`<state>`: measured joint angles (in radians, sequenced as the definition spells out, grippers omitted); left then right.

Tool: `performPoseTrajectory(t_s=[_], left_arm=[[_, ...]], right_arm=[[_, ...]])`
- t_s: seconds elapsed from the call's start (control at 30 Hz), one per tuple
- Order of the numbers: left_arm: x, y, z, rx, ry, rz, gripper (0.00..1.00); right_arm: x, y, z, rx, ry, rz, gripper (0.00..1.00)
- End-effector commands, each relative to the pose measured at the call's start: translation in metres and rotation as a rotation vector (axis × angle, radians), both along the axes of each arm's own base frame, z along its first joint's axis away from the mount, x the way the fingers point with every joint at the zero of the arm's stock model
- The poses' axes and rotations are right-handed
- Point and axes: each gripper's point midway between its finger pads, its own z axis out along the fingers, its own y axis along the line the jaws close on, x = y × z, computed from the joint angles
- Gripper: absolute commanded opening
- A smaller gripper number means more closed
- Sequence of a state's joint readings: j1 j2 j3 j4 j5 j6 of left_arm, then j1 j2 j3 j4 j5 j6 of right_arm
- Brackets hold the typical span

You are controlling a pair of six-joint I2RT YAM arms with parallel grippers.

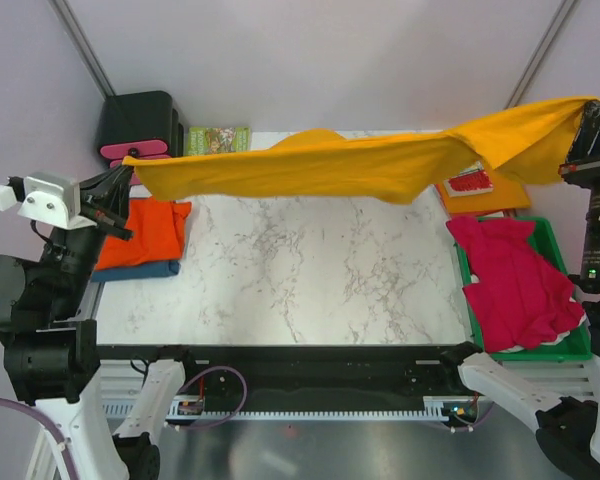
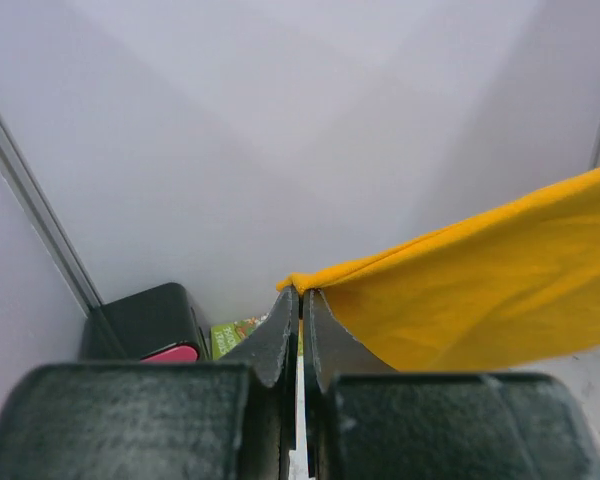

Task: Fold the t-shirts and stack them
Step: Flatten out the tshirt

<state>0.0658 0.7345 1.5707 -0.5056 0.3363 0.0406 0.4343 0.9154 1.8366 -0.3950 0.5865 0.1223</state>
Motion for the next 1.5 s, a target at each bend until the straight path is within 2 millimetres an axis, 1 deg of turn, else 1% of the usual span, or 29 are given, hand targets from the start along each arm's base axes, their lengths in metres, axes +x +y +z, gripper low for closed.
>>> performPoseTrajectory(t_s=[0.0, 0.1, 0.2, 0.33, 0.37, 0.43, 0.47, 0.53, 0.57, 0.63, 0.67, 0.7, 0.73, 0.77, 0.8, 0.83, 0.87, 0.9, 0.93, 0.97, 1.0, 1.03, 1.07, 1.1, 1.13, 1.17, 1.2, 1.43, 1.47], left_arm=[[0.012, 0.003, -0.04, -0.022, 0.189, 0.014, 0.02], [0.015, 0.006, -0.038, -0.023, 0.193, 0.031, 0.02], [0.029, 0.01, -0.046, -0.016, 0.223, 0.046, 0.02], [0.064, 0.013, -0.069, -0.007, 0.269, 0.048, 0.02], [0.083, 0.013, -0.09, -0.007, 0.326, 0.042, 0.02], [0.106, 0.014, -0.107, 0.0, 0.357, 0.035, 0.02], [0.127, 0.013, -0.133, 0.001, 0.423, 0.019, 0.02], [0.152, 0.013, -0.155, 0.004, 0.457, 0.008, 0.02], [0.174, 0.015, -0.188, 0.005, 0.538, 0.001, 0.02], [0.196, 0.015, -0.213, 0.008, 0.584, -0.006, 0.02], [0.211, 0.016, -0.226, 0.012, 0.592, -0.006, 0.02], [0.23, 0.017, -0.252, 0.018, 0.645, -0.009, 0.02], [0.241, 0.018, -0.267, 0.021, 0.672, -0.01, 0.02], [0.255, 0.02, -0.269, 0.028, 0.661, -0.004, 0.02], [0.273, 0.022, -0.299, 0.031, 0.719, -0.003, 0.02], [0.283, 0.023, -0.307, 0.037, 0.729, 0.001, 0.02], [0.297, 0.025, -0.303, 0.044, 0.703, 0.015, 0.02], [0.307, 0.028, -0.313, 0.044, 0.716, 0.025, 0.02], [0.32, 0.029, -0.335, 0.044, 0.756, 0.033, 0.02], [0.332, 0.033, -0.331, 0.041, 0.744, 0.054, 0.02], [0.34, 0.034, -0.335, 0.036, 0.749, 0.059, 0.02], [0.349, 0.036, -0.35, 0.033, 0.773, 0.066, 0.02], [0.357, 0.036, -0.345, 0.028, 0.758, 0.07, 0.02], [0.361, 0.037, -0.345, 0.025, 0.756, 0.071, 0.02], [0.366, 0.037, -0.356, 0.024, 0.774, 0.072, 0.02], [0.372, 0.038, -0.351, 0.025, 0.76, 0.082, 0.02], [0.376, 0.04, -0.354, 0.025, 0.761, 0.086, 0.02], [0.393, 0.037, -0.363, 0.046, 0.762, 0.102, 0.02], [0.395, 0.037, -0.367, 0.053, 0.767, 0.103, 0.02]], right_arm=[[0.032, 0.009, -0.044, -0.088, 0.186, -0.037, 0.0], [0.041, 0.012, -0.048, -0.094, 0.204, -0.04, 0.0], [0.056, 0.018, -0.057, -0.104, 0.223, -0.047, 0.0], [0.092, 0.031, -0.092, -0.138, 0.305, -0.07, 0.0], [0.104, 0.036, -0.104, -0.154, 0.333, -0.075, 0.0], [0.128, 0.044, -0.131, -0.175, 0.379, -0.084, 0.0], [0.144, 0.05, -0.147, -0.182, 0.414, -0.079, 0.0], [0.17, 0.054, -0.175, -0.188, 0.455, -0.071, 0.0], [0.191, 0.059, -0.197, -0.18, 0.499, -0.068, 0.0], [0.217, 0.058, -0.226, -0.175, 0.538, -0.072, 0.0], [0.24, 0.062, -0.256, -0.193, 0.598, -0.077, 0.0], [0.253, 0.062, -0.265, -0.187, 0.603, -0.087, 0.0], [0.265, 0.065, -0.276, -0.194, 0.62, -0.087, 0.0], [0.286, 0.069, -0.308, -0.215, 0.684, -0.093, 0.0], [0.299, 0.071, -0.31, -0.216, 0.68, -0.098, 0.0], [0.31, 0.072, -0.318, -0.222, 0.697, -0.101, 0.0], [0.329, 0.077, -0.35, -0.245, 0.756, -0.1, 0.0], [0.341, 0.077, -0.342, -0.24, 0.738, -0.103, 0.0], [0.35, 0.079, -0.349, -0.246, 0.75, -0.101, 0.0], [0.364, 0.081, -0.372, -0.26, 0.792, -0.104, 0.0], [0.373, 0.082, -0.365, -0.254, 0.779, -0.105, 0.0], [0.379, 0.084, -0.371, -0.26, 0.786, -0.102, 0.0], [0.387, 0.087, -0.387, -0.272, 0.813, -0.101, 0.0], [0.394, 0.089, -0.381, -0.269, 0.798, -0.101, 0.0], [0.399, 0.089, -0.384, -0.271, 0.801, -0.101, 0.0], [0.404, 0.09, -0.397, -0.282, 0.824, -0.104, 0.0], [0.409, 0.089, -0.393, -0.28, 0.818, -0.107, 0.0], [0.428, 0.089, -0.416, -0.256, 0.841, -0.102, 0.0], [0.431, 0.089, -0.412, -0.252, 0.831, -0.102, 0.0]])
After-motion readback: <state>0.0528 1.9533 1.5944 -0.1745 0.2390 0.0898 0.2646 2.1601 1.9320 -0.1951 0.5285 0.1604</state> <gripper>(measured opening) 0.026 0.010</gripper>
